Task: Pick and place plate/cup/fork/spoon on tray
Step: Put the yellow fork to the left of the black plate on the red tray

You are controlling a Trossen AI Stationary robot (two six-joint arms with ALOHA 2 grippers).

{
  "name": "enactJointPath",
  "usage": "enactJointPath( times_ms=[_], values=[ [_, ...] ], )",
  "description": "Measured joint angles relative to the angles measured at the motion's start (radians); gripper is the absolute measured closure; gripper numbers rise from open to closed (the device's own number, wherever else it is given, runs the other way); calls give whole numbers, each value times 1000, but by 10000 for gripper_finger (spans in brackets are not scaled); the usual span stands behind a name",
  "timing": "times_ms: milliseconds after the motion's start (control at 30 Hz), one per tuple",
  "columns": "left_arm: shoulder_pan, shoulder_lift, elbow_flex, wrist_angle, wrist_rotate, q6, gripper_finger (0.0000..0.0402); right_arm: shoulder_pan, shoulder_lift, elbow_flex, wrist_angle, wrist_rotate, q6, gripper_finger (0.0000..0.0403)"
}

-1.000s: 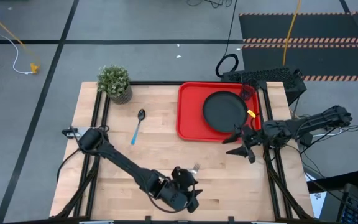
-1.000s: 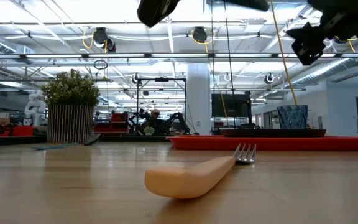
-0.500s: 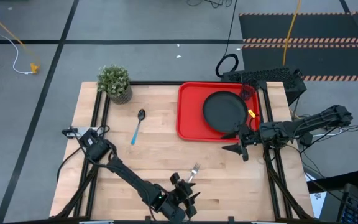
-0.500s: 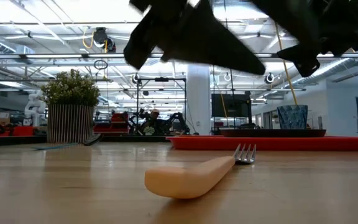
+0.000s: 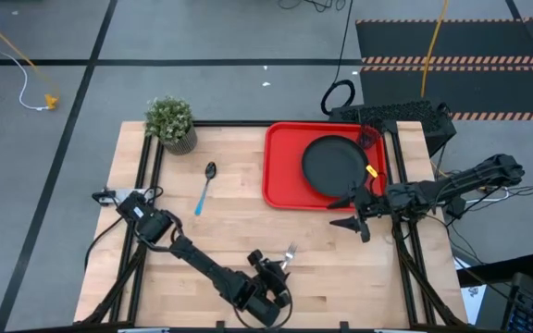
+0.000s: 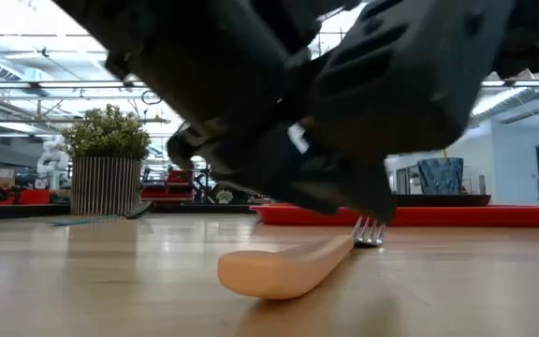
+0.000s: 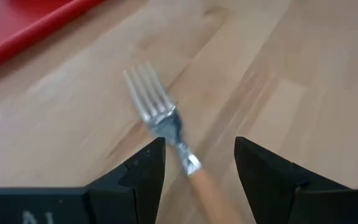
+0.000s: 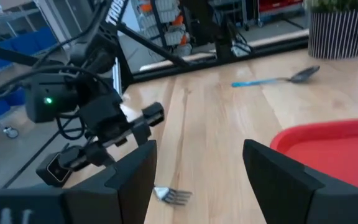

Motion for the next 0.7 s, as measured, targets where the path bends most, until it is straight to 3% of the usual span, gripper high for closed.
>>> enactJointPath(
  times_ms=[233, 533, 700],
  values=[
    [17, 14, 1, -50, 92, -107, 208, 0, 0, 0, 52, -1, -60, 172],
    [42, 16, 7, -216, 105, -218, 210, 0, -6, 0, 79, -2, -121, 172],
    [51, 14, 7, -264, 130, -194, 243, 0, -6, 0, 78, -2, -132, 172]
  ],
)
